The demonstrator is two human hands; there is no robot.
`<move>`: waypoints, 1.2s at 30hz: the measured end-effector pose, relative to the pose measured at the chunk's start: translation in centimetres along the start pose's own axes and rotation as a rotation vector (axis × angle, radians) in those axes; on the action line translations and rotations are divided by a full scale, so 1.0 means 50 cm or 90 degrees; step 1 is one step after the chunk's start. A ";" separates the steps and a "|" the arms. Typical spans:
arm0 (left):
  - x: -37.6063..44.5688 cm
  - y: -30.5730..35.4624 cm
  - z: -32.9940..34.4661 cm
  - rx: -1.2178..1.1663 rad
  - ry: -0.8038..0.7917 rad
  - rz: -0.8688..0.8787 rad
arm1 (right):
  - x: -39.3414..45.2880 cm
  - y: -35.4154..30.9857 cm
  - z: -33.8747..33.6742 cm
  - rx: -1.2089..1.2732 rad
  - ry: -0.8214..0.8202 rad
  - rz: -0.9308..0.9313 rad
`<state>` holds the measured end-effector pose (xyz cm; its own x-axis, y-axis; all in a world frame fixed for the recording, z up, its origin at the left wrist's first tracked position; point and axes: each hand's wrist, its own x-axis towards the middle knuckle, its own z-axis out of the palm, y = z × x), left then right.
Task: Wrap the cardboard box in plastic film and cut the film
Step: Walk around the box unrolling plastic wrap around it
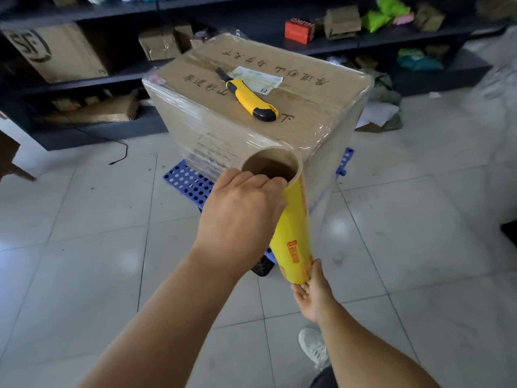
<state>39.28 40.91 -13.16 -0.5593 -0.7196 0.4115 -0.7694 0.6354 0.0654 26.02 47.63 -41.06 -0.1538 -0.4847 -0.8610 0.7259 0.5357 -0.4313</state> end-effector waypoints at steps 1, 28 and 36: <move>-0.004 -0.016 -0.002 -0.001 0.001 0.006 | 0.003 0.012 0.012 0.007 0.003 -0.002; 0.028 -0.400 -0.001 -0.078 -0.044 0.211 | 0.063 0.150 0.361 0.209 0.121 -0.055; 0.051 -0.486 0.000 -0.107 -0.069 0.264 | 0.052 0.182 0.426 0.250 0.186 -0.055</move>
<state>56.56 23.62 -13.73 -0.8456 -0.4146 0.3363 -0.4183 0.9060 0.0653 46.50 36.51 -41.47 -0.3659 -0.2714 -0.8902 0.8911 0.1738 -0.4192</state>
